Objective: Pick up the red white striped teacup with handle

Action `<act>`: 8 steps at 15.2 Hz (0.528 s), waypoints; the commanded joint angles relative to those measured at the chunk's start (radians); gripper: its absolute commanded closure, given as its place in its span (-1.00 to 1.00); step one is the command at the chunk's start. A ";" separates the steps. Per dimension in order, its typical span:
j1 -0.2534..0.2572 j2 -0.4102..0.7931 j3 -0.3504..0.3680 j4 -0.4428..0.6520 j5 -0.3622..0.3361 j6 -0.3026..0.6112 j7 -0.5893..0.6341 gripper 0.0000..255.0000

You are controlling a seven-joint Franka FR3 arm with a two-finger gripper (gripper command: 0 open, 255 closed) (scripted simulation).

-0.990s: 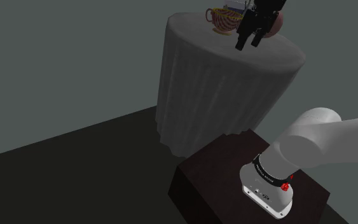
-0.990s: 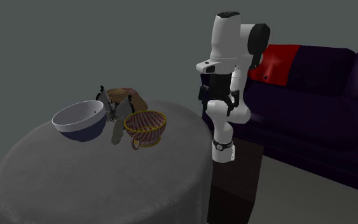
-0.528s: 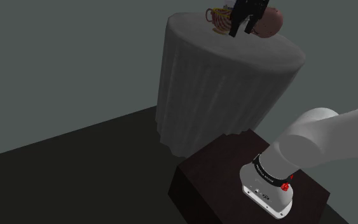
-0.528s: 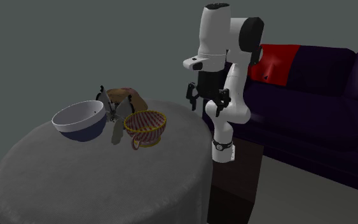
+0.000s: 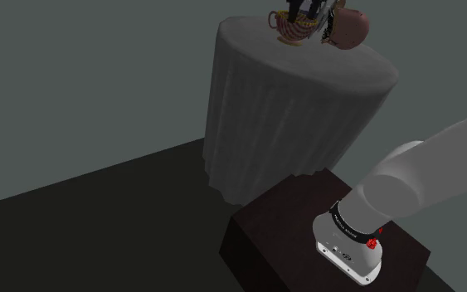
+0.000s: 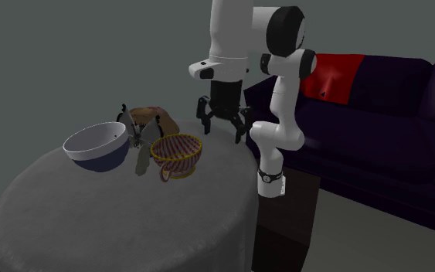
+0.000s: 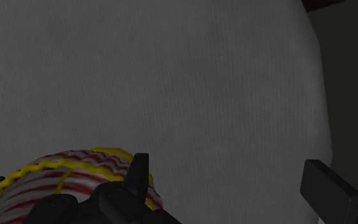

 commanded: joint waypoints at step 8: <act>-0.014 0.287 -0.024 0.342 -0.027 -0.056 -0.074 -1.00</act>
